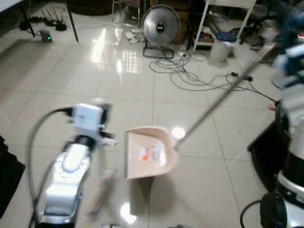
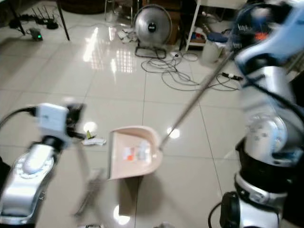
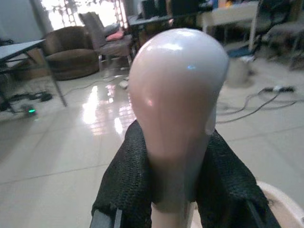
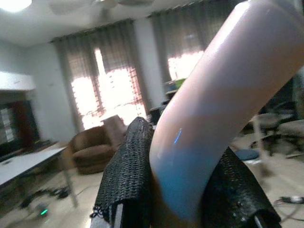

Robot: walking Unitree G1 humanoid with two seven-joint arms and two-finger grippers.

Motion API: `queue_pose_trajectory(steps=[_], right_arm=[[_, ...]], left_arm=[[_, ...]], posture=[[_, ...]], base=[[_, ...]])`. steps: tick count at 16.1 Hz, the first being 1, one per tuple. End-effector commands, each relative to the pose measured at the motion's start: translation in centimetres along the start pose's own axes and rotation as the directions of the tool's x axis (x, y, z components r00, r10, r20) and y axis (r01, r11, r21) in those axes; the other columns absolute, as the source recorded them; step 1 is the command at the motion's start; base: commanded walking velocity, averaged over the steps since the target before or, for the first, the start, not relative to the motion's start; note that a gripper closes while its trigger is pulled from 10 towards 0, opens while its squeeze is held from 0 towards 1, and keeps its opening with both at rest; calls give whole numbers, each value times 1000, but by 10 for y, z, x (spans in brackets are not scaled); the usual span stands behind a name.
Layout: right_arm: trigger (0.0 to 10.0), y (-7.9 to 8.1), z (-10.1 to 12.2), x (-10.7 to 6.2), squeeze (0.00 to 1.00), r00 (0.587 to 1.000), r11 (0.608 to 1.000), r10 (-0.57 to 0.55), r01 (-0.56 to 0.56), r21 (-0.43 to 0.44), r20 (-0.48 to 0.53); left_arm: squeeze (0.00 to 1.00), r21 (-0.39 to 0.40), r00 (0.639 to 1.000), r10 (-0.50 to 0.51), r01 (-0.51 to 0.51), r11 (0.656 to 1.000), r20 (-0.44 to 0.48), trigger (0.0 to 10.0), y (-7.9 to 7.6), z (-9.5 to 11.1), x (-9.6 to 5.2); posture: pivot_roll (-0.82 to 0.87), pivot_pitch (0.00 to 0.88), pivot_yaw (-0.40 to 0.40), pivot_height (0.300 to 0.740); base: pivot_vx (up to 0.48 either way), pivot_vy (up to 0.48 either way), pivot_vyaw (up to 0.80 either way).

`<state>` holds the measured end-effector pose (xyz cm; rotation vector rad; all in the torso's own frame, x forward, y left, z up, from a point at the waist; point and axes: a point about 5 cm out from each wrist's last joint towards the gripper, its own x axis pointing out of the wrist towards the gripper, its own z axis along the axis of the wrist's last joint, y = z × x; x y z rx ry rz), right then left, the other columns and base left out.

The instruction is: Sweep floor

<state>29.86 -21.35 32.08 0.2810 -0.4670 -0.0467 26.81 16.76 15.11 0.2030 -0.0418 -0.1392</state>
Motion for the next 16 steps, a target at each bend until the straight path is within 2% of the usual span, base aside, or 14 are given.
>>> queue_pose_trajectory(steps=[1, 8, 9, 12, 16], right_arm=[[10000, 10, 9, 0, 0, 998, 999, 41, -41, 19, 44], [10000, 0, 11, -4, 0, 999, 1000, 14, -15, 16, 50], [10000, -1, 11, -4, 0, 999, 1000, 13, -14, 18, 48], [10000, -2, 8, -5, 0, 999, 1000, 10, -11, 22, 45], [10000, -3, -2, -6, 0, 999, 999, 9, -8, -35, 42]], left_arm=[[0, 23, 999, 24, -25, 999, 36, 10000, 8, 7, 0], [0, 30, 999, 19, -20, 999, 31, 10000, 8, 5, -2], [0, 46, 1000, 22, -23, 999, 9, 10000, 8, 1, -3], [0, 103, 996, 45, -37, 994, -71, 10000, 14, -15, -9], [0, 98, 993, 70, -61, 993, -92, 10000, 18, -20, -13]], posture=[[103, 58, -75, 740], [101, 64, -63, 740], [103, 67, -63, 740], [109, 68, -64, 740], [119, 69, -64, 740]], base=[[435, 0, 0], [439, 0, 0], [398, 0, 0], [0, 0, 0], [0, 0, 0]])
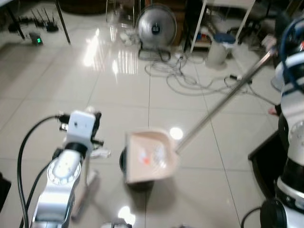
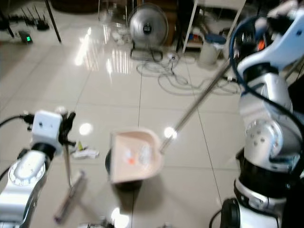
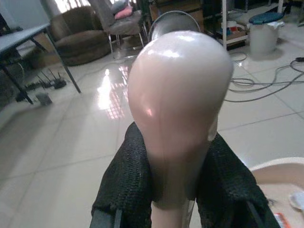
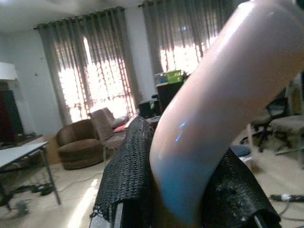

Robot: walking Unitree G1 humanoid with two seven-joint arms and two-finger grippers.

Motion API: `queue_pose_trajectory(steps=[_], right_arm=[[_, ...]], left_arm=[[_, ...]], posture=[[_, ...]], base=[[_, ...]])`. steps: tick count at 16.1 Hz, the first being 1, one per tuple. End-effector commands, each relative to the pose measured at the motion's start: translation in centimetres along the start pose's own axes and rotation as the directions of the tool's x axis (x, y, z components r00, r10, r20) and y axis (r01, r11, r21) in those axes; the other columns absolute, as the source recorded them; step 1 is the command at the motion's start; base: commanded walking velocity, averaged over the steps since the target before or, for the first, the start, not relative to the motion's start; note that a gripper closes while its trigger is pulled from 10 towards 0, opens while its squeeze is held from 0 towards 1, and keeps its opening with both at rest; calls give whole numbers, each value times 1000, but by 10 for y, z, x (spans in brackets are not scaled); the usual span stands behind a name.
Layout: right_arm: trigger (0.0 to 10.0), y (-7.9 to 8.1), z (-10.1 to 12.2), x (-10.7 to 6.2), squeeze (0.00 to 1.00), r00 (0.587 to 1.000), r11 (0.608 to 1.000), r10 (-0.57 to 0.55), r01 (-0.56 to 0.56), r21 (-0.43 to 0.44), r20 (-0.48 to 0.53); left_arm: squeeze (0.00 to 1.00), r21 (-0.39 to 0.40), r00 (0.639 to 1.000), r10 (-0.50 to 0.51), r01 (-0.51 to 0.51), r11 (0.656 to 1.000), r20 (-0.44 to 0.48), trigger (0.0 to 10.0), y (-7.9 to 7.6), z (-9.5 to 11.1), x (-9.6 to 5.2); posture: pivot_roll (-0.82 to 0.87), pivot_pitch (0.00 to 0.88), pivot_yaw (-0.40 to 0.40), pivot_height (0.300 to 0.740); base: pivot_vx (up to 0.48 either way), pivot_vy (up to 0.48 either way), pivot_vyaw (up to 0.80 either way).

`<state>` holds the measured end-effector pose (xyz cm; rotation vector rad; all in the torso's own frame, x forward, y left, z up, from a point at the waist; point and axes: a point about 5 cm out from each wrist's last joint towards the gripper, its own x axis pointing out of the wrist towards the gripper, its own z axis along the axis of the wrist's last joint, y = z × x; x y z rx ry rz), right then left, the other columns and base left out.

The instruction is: Sweep floor

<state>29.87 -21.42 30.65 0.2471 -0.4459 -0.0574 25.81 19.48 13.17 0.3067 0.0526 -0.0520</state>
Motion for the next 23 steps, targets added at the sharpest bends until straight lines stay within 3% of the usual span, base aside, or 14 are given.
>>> queue_pose_trajectory(steps=[1, 10, 15, 20, 23], right_arm=[[10000, 2, 9, 0, 0, 998, 1000, 11, -10, -5, 70], [10000, 35, -9, 5, 0, 967, 985, 144, -119, -126, 209], [10000, 68, -32, 7, 0, 931, 955, 285, -255, -153, 229], [10000, 109, -51, 0, 0, 856, 896, 442, -405, -181, 269], [10000, 120, -56, -3, 0, 835, 879, 476, -444, -171, 277]], left_arm=[[0, -3, 1000, -9, 9, 1000, 13, 10000, -2, 4, 0], [0, 8, 1000, -8, 8, 1000, 0, 10000, -1, 4, 2], [0, 5, 1000, 17, -17, 1000, -7, 10000, 2, 3, -1], [0, 19, 999, 24, -23, 1000, -22, 10000, 5, 1, -6], [0, 18, 1000, 24, -23, 1000, -17, 10000, 4, 2, -7]], posture=[[120, 68, -64, 740], [148, 81, -69, 740], [170, 88, -87, 740], [178, 94, -85, 740], [181, 101, -85, 740]], base=[[0, 0, 0], [0, 0, 0], [0, 0, 0], [0, 0, 0], [0, 0, 0]])
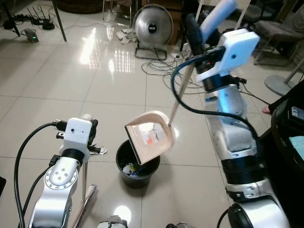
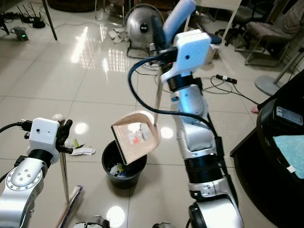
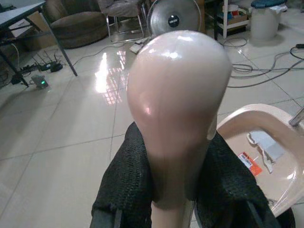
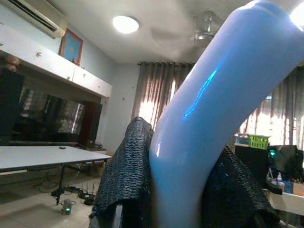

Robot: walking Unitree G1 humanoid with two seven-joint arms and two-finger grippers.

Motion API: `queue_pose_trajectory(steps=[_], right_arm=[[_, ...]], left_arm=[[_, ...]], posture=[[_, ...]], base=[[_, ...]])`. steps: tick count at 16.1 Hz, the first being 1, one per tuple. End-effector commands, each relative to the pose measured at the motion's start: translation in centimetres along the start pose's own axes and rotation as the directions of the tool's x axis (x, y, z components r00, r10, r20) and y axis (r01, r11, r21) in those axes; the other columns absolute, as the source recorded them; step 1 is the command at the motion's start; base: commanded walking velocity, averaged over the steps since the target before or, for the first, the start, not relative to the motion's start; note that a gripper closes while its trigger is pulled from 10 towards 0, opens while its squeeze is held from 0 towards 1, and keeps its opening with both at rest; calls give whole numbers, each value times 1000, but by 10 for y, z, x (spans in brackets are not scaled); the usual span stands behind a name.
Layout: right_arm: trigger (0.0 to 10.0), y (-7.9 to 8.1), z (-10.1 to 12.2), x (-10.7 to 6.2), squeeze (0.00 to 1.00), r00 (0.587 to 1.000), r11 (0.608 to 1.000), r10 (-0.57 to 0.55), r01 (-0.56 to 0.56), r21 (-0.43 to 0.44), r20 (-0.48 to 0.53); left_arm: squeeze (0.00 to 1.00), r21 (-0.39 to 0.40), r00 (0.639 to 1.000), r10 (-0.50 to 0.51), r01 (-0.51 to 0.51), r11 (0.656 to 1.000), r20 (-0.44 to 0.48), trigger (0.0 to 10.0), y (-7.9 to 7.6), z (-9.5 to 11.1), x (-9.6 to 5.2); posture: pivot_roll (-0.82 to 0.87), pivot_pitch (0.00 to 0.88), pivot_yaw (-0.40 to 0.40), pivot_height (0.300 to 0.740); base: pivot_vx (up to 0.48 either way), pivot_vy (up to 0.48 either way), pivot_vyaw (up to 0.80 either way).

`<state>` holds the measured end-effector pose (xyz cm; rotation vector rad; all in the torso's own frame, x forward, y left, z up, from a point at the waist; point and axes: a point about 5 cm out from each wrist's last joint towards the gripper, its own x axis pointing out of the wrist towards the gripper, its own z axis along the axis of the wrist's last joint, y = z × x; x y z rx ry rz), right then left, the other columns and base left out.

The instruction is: Sweep floor

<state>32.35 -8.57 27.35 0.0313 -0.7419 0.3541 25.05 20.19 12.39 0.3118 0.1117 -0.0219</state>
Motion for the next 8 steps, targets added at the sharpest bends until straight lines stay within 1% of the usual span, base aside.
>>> queue_pose_trajectory(steps=[1, 3, 5, 6, 8], right_arm=[[10000, 8, 10, 7, 0, 996, 999, 50, -49, -20, 74], [10000, 25, 9, 8, 0, 989, 994, 112, -111, -16, 97], [10000, 46, 10, 7, 0, 972, 979, 203, -200, -36, 120], [10000, 53, 10, 7, 0, 962, 970, 243, -238, -52, 125], [10000, 73, 10, 2, 0, 922, 929, 367, -355, -109, 122]], left_arm=[[0, 14, 999, 2, -3, 1000, 44, 10000, 0, 11, -1], [0, 15, 999, 15, -15, 1000, 39, 10000, 3, 10, -1], [0, 18, 999, 10, -11, 1000, 42, 10000, 3, 11, 2], [0, 22, 999, 4, -5, 1000, 45, 10000, 2, 13, 4], [0, 30, 999, -8, 7, 1000, 50, 10000, 1, 13, 6]], posture=[[182, 103, -86, 740], [179, 106, -84, 740], [176, 103, -73, 740], [173, 103, -71, 740], [168, 100, -60, 740]], base=[[0, 0, 0], [0, 0, 0], [0, 0, 0], [0, 0, 0], [0, 0, 0]])
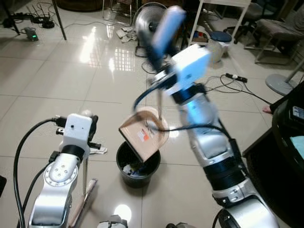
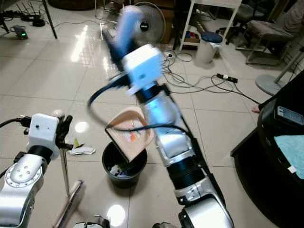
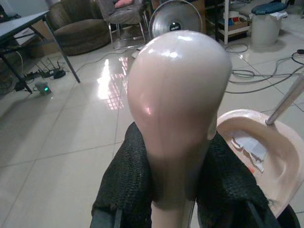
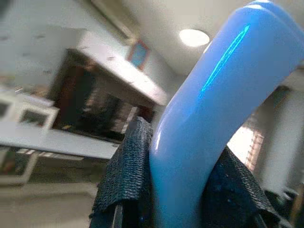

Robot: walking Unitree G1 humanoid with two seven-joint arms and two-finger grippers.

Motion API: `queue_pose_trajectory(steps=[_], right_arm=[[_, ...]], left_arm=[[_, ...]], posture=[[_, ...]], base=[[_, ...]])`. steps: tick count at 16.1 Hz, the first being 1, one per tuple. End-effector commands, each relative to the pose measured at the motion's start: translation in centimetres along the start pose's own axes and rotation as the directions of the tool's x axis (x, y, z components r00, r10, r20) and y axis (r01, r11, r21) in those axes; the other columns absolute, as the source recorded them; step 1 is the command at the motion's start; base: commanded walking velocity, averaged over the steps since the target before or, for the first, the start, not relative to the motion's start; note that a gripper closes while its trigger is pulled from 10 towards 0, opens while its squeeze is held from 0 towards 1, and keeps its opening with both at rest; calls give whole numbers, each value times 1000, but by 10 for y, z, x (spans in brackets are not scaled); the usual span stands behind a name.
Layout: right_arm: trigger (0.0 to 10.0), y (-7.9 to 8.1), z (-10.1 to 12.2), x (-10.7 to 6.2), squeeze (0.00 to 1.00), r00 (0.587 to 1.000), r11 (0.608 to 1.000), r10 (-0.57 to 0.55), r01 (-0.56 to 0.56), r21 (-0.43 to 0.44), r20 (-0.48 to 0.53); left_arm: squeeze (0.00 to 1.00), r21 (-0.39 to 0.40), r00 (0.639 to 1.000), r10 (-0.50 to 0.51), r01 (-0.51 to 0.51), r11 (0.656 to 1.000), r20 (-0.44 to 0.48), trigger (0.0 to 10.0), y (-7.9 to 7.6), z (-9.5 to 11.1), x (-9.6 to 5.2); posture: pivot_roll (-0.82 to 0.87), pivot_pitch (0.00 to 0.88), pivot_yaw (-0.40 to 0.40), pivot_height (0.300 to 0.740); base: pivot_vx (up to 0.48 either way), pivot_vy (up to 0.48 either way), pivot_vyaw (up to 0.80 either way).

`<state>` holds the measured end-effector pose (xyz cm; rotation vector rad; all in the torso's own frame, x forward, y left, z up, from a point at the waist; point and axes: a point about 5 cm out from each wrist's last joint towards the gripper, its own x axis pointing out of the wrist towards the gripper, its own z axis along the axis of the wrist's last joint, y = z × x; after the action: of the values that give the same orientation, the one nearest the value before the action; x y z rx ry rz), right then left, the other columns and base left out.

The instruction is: Sweep floor

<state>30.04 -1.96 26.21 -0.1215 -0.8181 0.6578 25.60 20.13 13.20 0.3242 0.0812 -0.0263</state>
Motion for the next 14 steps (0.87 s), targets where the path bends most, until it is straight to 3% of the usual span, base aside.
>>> queue_pose_trajectory(steps=[1, 8, 14], right_arm=[[10000, 3, 13, 6, 0, 995, 996, 64, -60, -66, 71], [10000, 36, 16, -1, 0, 978, 984, 179, -176, -35, 103], [10000, 56, 16, -6, 0, 945, 950, 310, -302, -80, 102]], left_arm=[[0, 19, 1000, -12, 11, 1000, 20, 10000, -1, 5, 2], [0, 36, 999, -37, 36, 999, 18, 10000, -3, 5, 3], [0, 41, 999, -43, 42, 998, 24, 10000, -3, 7, 8]], posture=[[168, 100, -60, 740], [166, 97, -45, 740], [167, 97, -44, 740]], base=[[0, 0, 0], [0, 0, 0], [0, 0, 0]])
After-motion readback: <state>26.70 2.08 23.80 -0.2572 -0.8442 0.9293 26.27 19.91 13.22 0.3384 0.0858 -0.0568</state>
